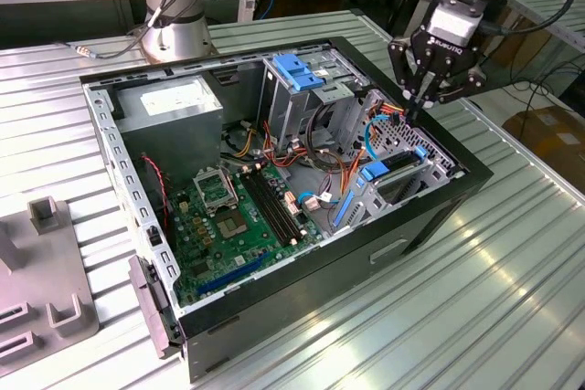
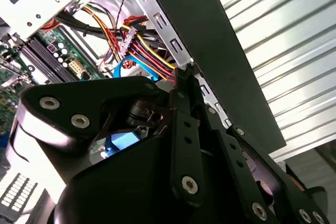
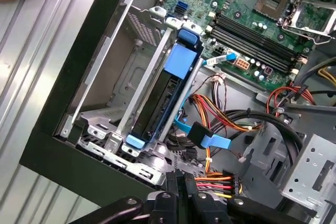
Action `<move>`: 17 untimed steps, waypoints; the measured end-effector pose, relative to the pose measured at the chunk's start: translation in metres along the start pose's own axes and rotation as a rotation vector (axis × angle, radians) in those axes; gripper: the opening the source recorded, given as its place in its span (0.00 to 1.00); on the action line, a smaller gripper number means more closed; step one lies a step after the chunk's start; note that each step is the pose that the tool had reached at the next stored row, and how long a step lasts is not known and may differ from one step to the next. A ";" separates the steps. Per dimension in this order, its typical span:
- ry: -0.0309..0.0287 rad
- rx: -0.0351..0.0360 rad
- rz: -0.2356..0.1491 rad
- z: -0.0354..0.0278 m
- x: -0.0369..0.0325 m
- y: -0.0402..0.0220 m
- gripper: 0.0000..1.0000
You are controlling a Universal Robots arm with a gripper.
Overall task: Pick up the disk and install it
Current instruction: 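Insert the first disk wire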
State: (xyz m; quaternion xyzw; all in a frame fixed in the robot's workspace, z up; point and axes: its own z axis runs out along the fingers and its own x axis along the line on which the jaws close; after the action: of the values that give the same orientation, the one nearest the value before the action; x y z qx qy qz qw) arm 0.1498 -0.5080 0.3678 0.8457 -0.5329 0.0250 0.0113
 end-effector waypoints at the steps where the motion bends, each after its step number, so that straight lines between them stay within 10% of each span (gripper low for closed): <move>1: 0.0001 -0.0007 0.013 0.0000 0.0000 0.0000 0.16; 17: 0.0019 -0.0132 0.243 0.0004 -0.0001 0.0002 0.16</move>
State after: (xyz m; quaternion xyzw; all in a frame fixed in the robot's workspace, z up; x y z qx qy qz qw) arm 0.1496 -0.5080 0.3674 0.7747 -0.6317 0.0235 0.0143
